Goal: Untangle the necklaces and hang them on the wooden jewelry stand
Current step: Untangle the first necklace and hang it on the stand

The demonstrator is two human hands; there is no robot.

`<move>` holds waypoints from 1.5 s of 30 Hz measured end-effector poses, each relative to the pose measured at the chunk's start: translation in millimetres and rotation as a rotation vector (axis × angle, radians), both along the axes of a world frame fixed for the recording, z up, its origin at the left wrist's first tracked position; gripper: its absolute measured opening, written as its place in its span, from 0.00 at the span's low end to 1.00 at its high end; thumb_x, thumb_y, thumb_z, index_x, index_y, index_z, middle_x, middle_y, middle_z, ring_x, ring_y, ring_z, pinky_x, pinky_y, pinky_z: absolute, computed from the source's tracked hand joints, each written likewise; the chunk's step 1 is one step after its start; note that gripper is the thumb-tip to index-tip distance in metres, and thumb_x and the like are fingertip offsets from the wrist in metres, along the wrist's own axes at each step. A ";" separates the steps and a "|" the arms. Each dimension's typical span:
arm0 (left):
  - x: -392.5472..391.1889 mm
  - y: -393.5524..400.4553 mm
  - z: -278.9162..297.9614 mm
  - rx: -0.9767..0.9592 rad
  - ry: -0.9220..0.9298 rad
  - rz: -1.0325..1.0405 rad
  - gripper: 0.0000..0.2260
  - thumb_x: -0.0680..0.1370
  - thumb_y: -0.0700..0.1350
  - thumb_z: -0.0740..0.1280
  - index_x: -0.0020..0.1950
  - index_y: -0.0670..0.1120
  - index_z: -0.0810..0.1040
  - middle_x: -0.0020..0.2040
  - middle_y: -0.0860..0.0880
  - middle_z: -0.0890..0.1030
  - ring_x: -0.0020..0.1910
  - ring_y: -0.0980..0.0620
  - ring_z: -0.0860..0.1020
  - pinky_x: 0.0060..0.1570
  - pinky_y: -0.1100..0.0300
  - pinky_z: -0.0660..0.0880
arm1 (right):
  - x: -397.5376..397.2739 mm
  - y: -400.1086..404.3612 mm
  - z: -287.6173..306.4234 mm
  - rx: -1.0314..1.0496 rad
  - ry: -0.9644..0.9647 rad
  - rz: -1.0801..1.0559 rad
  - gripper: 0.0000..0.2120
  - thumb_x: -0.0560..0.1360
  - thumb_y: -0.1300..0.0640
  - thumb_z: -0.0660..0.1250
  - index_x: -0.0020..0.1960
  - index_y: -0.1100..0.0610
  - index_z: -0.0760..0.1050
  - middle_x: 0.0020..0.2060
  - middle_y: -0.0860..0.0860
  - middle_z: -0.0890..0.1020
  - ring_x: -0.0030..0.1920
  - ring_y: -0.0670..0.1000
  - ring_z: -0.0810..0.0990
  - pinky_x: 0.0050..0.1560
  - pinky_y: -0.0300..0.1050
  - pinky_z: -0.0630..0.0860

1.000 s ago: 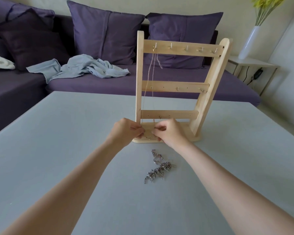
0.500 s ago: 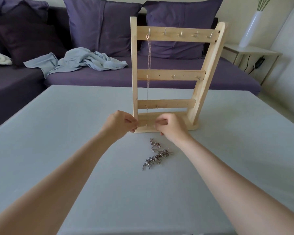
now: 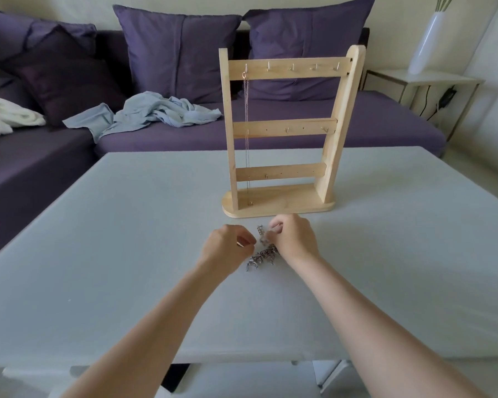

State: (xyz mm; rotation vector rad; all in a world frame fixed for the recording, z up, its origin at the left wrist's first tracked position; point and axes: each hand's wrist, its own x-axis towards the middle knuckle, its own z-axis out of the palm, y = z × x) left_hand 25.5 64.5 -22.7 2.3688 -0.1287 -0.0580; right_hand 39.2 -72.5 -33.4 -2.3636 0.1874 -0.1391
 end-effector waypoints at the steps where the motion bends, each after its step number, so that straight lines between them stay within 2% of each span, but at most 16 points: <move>1: 1.7 3.0 -0.6 0.006 0.001 0.011 0.07 0.75 0.38 0.66 0.50 0.44 0.82 0.42 0.51 0.79 0.42 0.54 0.76 0.26 0.75 0.65 | 1.6 2.3 -0.1 -0.034 -0.003 0.000 0.05 0.72 0.61 0.67 0.46 0.56 0.80 0.47 0.53 0.82 0.49 0.56 0.79 0.44 0.43 0.72; 3: 7.9 5.9 -3.3 0.000 0.005 0.033 0.07 0.75 0.38 0.66 0.50 0.44 0.82 0.42 0.51 0.79 0.42 0.54 0.76 0.26 0.75 0.66 | 5.2 7.1 0.3 -0.108 -0.001 0.004 0.07 0.71 0.64 0.64 0.43 0.57 0.81 0.45 0.53 0.82 0.47 0.57 0.79 0.40 0.42 0.69; 5: 13.1 3.7 -5.7 -0.001 0.001 0.033 0.08 0.75 0.38 0.66 0.51 0.44 0.82 0.43 0.50 0.79 0.43 0.54 0.76 0.28 0.74 0.66 | 10.7 8.7 0.3 -0.119 0.003 0.023 0.07 0.71 0.64 0.65 0.42 0.57 0.82 0.43 0.53 0.83 0.45 0.56 0.79 0.39 0.42 0.70; 7: 14.9 -1.5 -7.3 -0.015 -0.033 0.029 0.08 0.75 0.37 0.66 0.52 0.43 0.81 0.45 0.50 0.80 0.43 0.54 0.77 0.32 0.71 0.68 | 13.3 6.5 4.3 -0.007 0.003 0.019 0.05 0.71 0.62 0.67 0.40 0.58 0.82 0.39 0.53 0.83 0.41 0.53 0.80 0.39 0.39 0.73; 9: 15.4 -6.1 -6.1 -0.082 -0.115 0.044 0.08 0.76 0.36 0.65 0.52 0.43 0.81 0.47 0.50 0.81 0.44 0.53 0.77 0.39 0.69 0.70 | 11.5 1.8 14.3 0.209 -0.008 -0.004 0.06 0.70 0.62 0.68 0.35 0.57 0.80 0.32 0.49 0.81 0.34 0.46 0.76 0.33 0.32 0.70; 11: 12.8 -9.4 1.7 -0.231 -0.164 0.070 0.09 0.77 0.35 0.63 0.52 0.44 0.80 0.47 0.53 0.79 0.44 0.55 0.77 0.42 0.69 0.72 | 5.6 -1.2 27.5 0.445 0.000 0.007 0.08 0.70 0.63 0.68 0.33 0.56 0.78 0.30 0.49 0.79 0.32 0.46 0.73 0.32 0.33 0.68; 13: 6.3 -12.6 14.3 -0.455 -0.117 0.057 0.11 0.77 0.33 0.60 0.49 0.47 0.79 0.44 0.56 0.79 0.41 0.58 0.77 0.43 0.66 0.76 | -3.5 -2.4 41.3 0.577 0.014 0.069 0.07 0.72 0.63 0.68 0.35 0.56 0.78 0.31 0.50 0.81 0.32 0.46 0.75 0.32 0.34 0.69; 15: -1.7 -14.9 30.5 -0.638 -0.035 0.001 0.14 0.78 0.32 0.59 0.47 0.49 0.78 0.42 0.53 0.80 0.39 0.60 0.78 0.40 0.69 0.76 | -12.9 -3.8 52.6 0.590 -0.022 0.135 0.06 0.72 0.63 0.68 0.37 0.57 0.79 0.31 0.50 0.81 0.31 0.45 0.75 0.30 0.32 0.69; 18: -11.1 -11.5 48.2 -0.720 0.086 -0.074 0.12 0.78 0.32 0.60 0.48 0.46 0.78 0.43 0.47 0.82 0.41 0.55 0.79 0.44 0.68 0.77 | -29.2 -8.8 60.9 0.608 -0.071 0.181 0.05 0.72 0.62 0.69 0.38 0.58 0.80 0.30 0.49 0.81 0.30 0.43 0.74 0.31 0.33 0.69; 21: -19.0 -10.9 51.3 -0.705 0.187 -0.104 0.09 0.76 0.32 0.64 0.51 0.43 0.78 0.45 0.43 0.82 0.42 0.51 0.78 0.48 0.66 0.77 | -39.7 -12.6 58.3 0.657 -0.029 0.173 0.08 0.74 0.63 0.68 0.37 0.58 0.81 0.27 0.49 0.79 0.29 0.43 0.72 0.31 0.34 0.68; 24: -20.7 -15.5 48.1 -0.706 0.178 -0.055 0.08 0.76 0.31 0.64 0.48 0.43 0.77 0.41 0.43 0.80 0.39 0.48 0.73 0.48 0.61 0.76 | -43.1 -15.7 57.8 0.665 0.033 0.197 0.10 0.76 0.63 0.65 0.39 0.62 0.81 0.30 0.52 0.79 0.30 0.46 0.73 0.32 0.34 0.68; 26: -17.7 -17.9 48.1 -0.652 0.165 -0.063 0.08 0.75 0.31 0.65 0.47 0.43 0.77 0.40 0.45 0.80 0.37 0.49 0.73 0.48 0.60 0.75 | -44.3 -21.0 59.4 0.659 0.074 0.222 0.09 0.76 0.64 0.63 0.42 0.62 0.81 0.32 0.52 0.81 0.32 0.46 0.74 0.33 0.33 0.69; 32: -12.2 -27.7 50.8 -0.540 0.123 -0.145 0.10 0.74 0.32 0.67 0.48 0.47 0.78 0.40 0.52 0.81 0.31 0.63 0.76 0.39 0.68 0.73 | -44.5 -38.9 64.3 0.619 0.050 0.169 0.09 0.72 0.68 0.68 0.41 0.56 0.81 0.34 0.51 0.82 0.35 0.45 0.76 0.34 0.30 0.71; 35: -10.5 -31.8 47.4 -0.535 0.129 -0.141 0.10 0.74 0.32 0.67 0.48 0.47 0.79 0.41 0.52 0.81 0.31 0.62 0.76 0.42 0.64 0.73 | -41.0 -41.9 63.8 0.654 0.048 0.141 0.08 0.71 0.70 0.69 0.40 0.57 0.80 0.35 0.54 0.81 0.34 0.46 0.74 0.33 0.30 0.70; 39: -6.3 -31.5 46.9 -0.565 0.139 -0.107 0.10 0.74 0.33 0.67 0.45 0.49 0.79 0.38 0.53 0.81 0.31 0.62 0.76 0.43 0.64 0.73 | -36.0 -40.0 62.4 0.660 0.048 0.132 0.07 0.71 0.68 0.70 0.42 0.56 0.78 0.35 0.52 0.81 0.34 0.44 0.75 0.34 0.32 0.71; 45: -8.0 -29.4 49.7 -0.387 -0.087 -0.187 0.08 0.73 0.36 0.70 0.39 0.50 0.80 0.34 0.56 0.80 0.30 0.65 0.77 0.34 0.74 0.71 | -37.1 -42.4 63.0 0.780 0.094 0.070 0.06 0.70 0.67 0.70 0.45 0.59 0.77 0.35 0.53 0.79 0.33 0.47 0.75 0.36 0.38 0.71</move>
